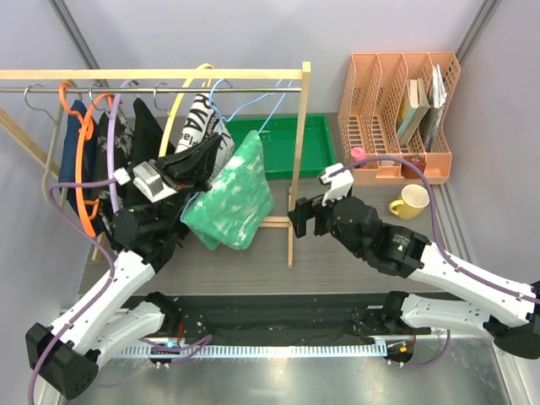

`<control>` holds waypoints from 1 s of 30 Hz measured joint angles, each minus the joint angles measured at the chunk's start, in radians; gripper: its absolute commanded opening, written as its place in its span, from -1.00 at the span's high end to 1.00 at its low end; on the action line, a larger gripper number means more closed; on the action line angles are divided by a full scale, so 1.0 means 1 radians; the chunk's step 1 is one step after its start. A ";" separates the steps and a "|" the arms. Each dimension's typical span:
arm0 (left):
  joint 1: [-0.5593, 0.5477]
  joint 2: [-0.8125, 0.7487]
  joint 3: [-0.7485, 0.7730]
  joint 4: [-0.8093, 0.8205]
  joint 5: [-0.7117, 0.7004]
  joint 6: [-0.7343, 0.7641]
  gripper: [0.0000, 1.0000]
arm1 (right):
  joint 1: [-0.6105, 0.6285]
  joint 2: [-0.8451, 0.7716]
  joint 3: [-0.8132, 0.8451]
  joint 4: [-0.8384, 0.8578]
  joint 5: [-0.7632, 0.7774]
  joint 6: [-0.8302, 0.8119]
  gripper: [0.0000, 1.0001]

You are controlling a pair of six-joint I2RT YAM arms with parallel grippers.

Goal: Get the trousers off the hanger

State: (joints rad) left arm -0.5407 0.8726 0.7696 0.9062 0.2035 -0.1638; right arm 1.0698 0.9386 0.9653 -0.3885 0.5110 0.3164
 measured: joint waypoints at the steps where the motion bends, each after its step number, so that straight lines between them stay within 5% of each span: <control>1: 0.000 -0.004 -0.008 0.014 0.001 0.008 1.00 | -0.021 0.000 0.000 0.000 -0.016 -0.004 -0.99; 16: 0.000 0.014 0.046 0.336 0.080 0.035 0.99 | -0.151 0.043 0.004 0.014 -0.146 -0.042 -1.00; 23: 0.000 -0.002 0.362 -0.257 0.024 -0.050 0.76 | -0.157 0.028 0.003 0.017 -0.198 -0.021 -0.99; 30: 0.000 -0.063 0.459 -0.696 0.014 -0.110 0.03 | -0.158 -0.095 -0.072 0.028 -0.251 0.049 -0.99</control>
State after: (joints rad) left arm -0.5411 0.8101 1.2289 0.2104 0.2173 -0.2741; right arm 0.9123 0.8436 0.8932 -0.3603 0.2596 0.3653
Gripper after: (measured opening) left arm 0.387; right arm 0.996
